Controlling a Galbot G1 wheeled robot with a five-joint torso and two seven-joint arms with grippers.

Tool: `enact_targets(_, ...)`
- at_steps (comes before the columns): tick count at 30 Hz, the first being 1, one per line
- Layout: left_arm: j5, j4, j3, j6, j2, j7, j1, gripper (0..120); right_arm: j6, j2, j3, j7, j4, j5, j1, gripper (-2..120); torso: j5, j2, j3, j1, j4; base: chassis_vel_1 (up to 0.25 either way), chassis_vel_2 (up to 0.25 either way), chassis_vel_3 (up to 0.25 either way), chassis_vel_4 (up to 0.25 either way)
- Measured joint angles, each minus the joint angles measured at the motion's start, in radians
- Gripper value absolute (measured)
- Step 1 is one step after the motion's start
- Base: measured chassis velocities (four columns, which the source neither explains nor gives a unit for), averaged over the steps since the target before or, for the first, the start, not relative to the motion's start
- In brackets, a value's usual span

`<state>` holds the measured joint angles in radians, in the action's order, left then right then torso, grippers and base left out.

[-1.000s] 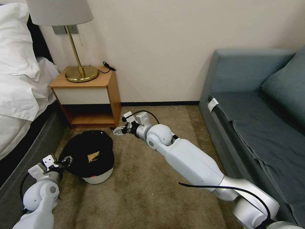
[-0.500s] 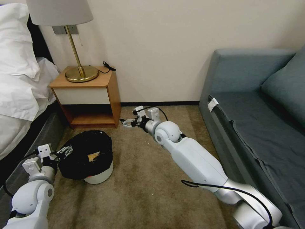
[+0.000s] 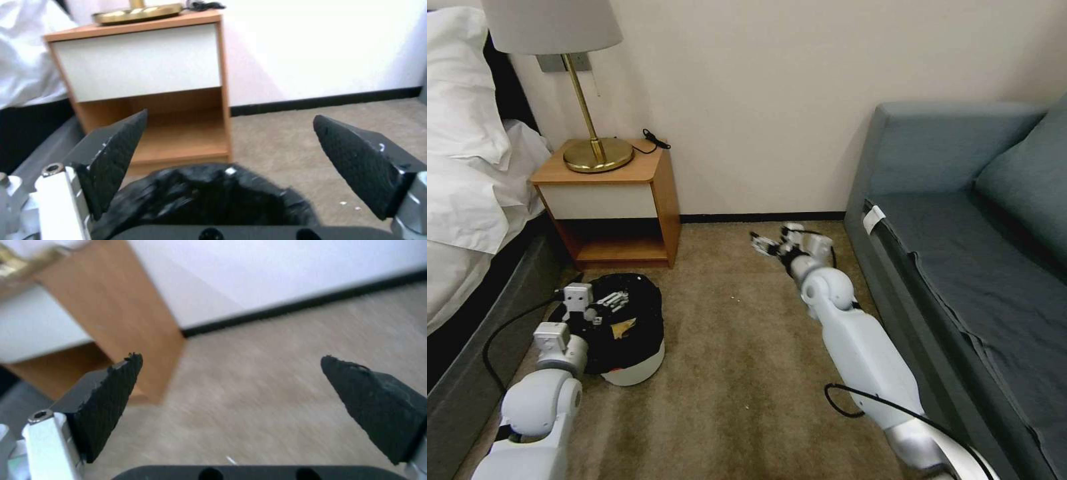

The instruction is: Pick up the trash bin, then pick up the garbage on the floor and place it into the trash bin.

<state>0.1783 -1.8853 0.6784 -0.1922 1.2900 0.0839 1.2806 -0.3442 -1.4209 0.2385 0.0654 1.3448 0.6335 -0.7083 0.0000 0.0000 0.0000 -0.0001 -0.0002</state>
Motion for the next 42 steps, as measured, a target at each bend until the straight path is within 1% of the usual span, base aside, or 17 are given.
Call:
enact_targets(1,0.000,0.000,0.000,0.000,0.000,0.000,0.000,100,0.000,0.000,0.000,0.000,0.000,0.000,0.000,100,0.0000,0.000,0.000,0.000,0.0000,0.000,0.000,0.000,0.000)
enact_targets(3,-0.026,0.025,-0.032,0.003,0.011,0.009,-0.021,100,0.036,-0.011,0.040,-0.023,-0.039,-0.037,-0.037,100,0.0002,0.000,0.000,0.000,-0.0002,0.000,0.000,0.000,0.000)
enact_targets(5,-0.029,0.027,-0.037,0.003,0.013,0.010,-0.023,100,0.041,-0.013,0.044,-0.025,-0.045,-0.042,-0.039,100,0.0001,0.000,0.000,0.000,-0.0002,0.000,0.000,0.000,0.000)
enact_targets(6,-0.042,0.039,-0.053,0.003,0.029,0.015,-0.032,100,0.057,-0.026,0.063,-0.031,-0.078,-0.056,-0.048,100,0.0003,0.000,0.000,0.000,0.0001,0.000,0.000,0.000,0.000)
enact_targets(9,-0.047,0.044,-0.058,0.003,0.037,0.015,-0.035,100,0.062,-0.030,0.068,-0.032,-0.087,-0.058,-0.048,100,0.0003,0.000,0.000,0.000,0.0001,0.000,0.000,0.000,0.000)
enact_targets(11,-0.056,0.057,-0.068,0.003,0.054,0.016,-0.040,100,0.084,-0.045,0.078,-0.038,-0.121,-0.066,-0.050,100,-0.0001,0.000,0.000,0.000,0.0002,0.000,0.000,0.000,0.000)
enact_targets(12,-0.057,0.059,-0.069,0.003,0.056,0.016,-0.041,100,0.089,-0.048,0.079,-0.041,-0.128,-0.068,-0.050,100,0.0004,0.000,0.000,0.000,0.0002,0.000,0.000,0.000,0.000)
enact_targets(14,-0.057,0.059,-0.069,0.003,0.056,0.016,-0.042,100,0.091,-0.049,0.079,-0.041,-0.129,-0.068,-0.050,100,-0.0001,0.000,0.000,0.000,0.0003,0.000,0.000,0.000,0.000)
enact_targets(42,-0.052,0.059,-0.066,0.002,0.055,0.013,-0.040,100,0.087,-0.047,0.072,-0.042,-0.126,-0.066,-0.045,100,0.0000,0.000,0.000,0.000,0.0002,0.000,0.000,0.000,0.000)
